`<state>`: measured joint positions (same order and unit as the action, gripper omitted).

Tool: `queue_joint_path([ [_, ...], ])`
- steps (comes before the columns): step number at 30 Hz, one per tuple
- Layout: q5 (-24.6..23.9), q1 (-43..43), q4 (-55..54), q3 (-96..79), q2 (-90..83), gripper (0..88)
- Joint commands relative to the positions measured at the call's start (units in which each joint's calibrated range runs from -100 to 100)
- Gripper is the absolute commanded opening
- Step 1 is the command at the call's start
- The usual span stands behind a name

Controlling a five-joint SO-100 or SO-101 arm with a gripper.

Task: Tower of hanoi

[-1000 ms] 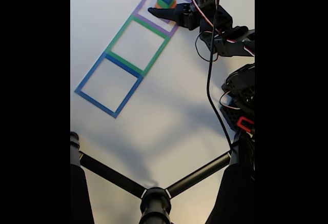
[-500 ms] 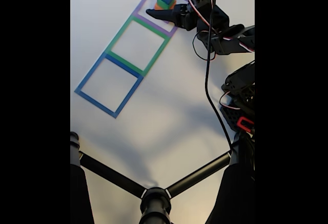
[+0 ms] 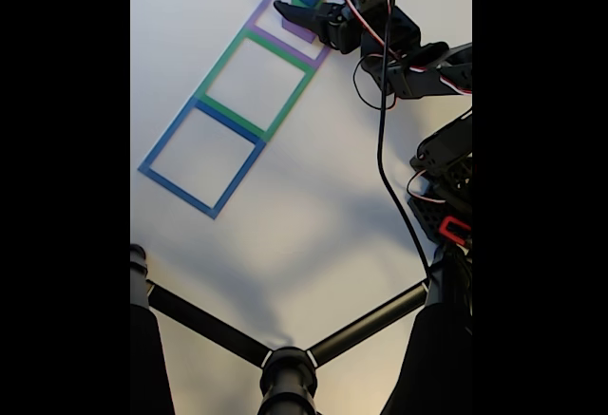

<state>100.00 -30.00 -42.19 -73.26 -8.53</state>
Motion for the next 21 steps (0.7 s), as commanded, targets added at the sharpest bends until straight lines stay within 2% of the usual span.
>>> queue_joint_path([
  [1, 0.0, -0.38, -1.08, 0.52, -0.68, 28.8],
  [21, 0.0, 0.38, -1.32, -1.21, -2.04, 18.6],
])
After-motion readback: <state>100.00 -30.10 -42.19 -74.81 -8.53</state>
